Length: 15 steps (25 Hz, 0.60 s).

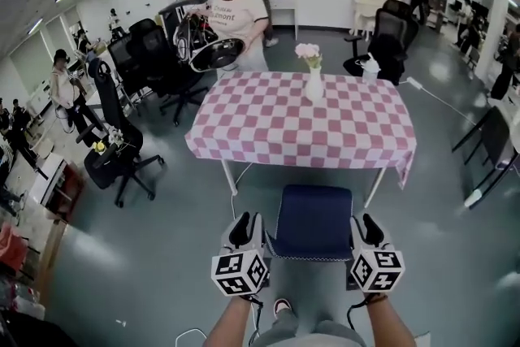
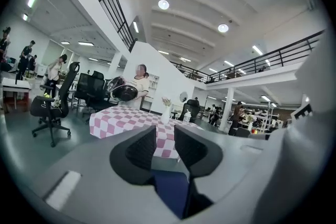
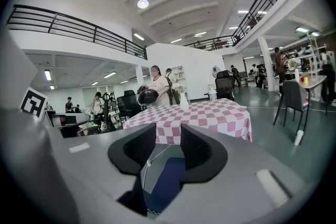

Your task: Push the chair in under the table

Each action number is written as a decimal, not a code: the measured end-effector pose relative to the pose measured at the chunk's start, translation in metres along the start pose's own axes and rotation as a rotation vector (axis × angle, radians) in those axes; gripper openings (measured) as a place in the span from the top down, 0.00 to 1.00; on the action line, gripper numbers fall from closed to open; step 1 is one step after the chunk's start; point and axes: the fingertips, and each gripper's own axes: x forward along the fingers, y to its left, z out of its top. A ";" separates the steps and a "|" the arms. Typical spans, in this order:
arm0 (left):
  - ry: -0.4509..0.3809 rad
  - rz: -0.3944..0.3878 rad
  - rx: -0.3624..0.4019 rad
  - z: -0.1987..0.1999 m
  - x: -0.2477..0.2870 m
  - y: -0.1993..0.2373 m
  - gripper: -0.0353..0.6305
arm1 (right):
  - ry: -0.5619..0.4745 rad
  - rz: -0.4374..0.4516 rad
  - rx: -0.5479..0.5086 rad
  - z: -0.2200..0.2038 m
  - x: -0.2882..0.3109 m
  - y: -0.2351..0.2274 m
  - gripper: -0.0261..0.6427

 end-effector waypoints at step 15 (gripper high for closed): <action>0.105 -0.121 0.060 -0.034 0.022 -0.036 0.78 | 0.086 0.020 0.009 -0.024 0.002 -0.030 0.77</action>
